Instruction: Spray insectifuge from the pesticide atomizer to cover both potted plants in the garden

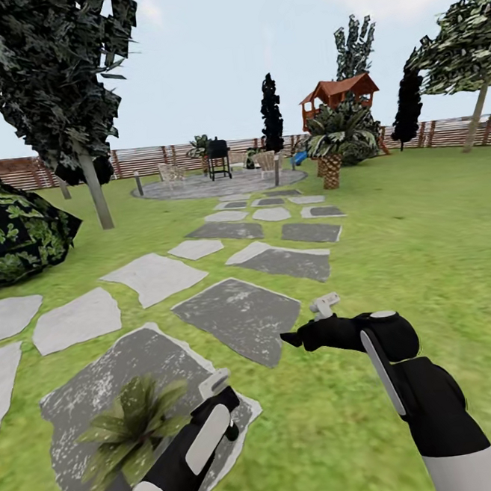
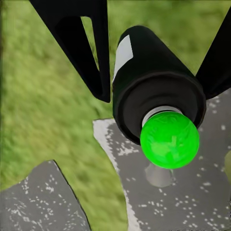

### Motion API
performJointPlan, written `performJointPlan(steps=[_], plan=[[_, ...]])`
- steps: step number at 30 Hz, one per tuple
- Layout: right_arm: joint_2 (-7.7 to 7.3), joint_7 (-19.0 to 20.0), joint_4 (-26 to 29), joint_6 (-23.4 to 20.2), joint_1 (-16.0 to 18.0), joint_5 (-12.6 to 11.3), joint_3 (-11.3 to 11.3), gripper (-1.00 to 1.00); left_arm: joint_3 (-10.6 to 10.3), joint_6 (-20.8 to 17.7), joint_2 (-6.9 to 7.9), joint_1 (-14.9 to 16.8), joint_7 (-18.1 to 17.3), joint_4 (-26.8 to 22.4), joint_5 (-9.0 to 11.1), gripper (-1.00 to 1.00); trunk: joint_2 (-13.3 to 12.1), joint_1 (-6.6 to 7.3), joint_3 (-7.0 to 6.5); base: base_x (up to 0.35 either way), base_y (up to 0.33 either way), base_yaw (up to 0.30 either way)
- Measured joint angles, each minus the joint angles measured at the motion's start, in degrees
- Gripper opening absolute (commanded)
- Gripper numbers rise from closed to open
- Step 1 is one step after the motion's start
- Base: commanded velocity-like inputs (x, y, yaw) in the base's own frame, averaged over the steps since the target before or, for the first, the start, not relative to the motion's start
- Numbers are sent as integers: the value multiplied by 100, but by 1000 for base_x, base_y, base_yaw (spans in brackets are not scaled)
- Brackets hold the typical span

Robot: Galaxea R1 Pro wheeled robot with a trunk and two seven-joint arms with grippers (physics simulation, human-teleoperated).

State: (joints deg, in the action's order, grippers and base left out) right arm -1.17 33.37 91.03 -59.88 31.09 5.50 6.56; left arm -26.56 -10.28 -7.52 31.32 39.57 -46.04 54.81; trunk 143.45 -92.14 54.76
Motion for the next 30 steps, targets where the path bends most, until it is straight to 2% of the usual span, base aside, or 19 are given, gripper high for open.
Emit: performJointPlan(steps=[3,5,8,18,26,28,29,30], plan=[[5,-6,-2,2,0,16,4,100,227,145,-32,-29,181,8,121,-100,0,-1,0,51,-169,280],[6,-9,-4,3,-1,33,7,100,382,325,-8,-70,461,32,472,-100,0,-1,0,15,-49,285],[7,-10,-5,4,-1,44,11,100,454,446,23,-178,571,19,647,-100,0,-1,0,6,-21,286],[7,-10,-5,4,-14,36,13,100,513,477,38,-244,569,44,740,-100,0,0,0,43,-3,277],[5,-11,2,0,-19,35,10,100,512,435,19,-244,538,91,792,-100,0,1,0,266,-143,55],[6,-11,3,0,-16,50,7,100,512,352,10,-244,548,198,1002,-100,0,1,0,236,-232,4],[6,-11,4,0,-15,56,4,100,510,259,9,-234,559,337,1262,-100,0,1,0,186,-188,2],[6,-11,5,0,-14,58,1,100,508,213,13,-222,565,434,1393,-100,0,0,0,95,-96,1]])
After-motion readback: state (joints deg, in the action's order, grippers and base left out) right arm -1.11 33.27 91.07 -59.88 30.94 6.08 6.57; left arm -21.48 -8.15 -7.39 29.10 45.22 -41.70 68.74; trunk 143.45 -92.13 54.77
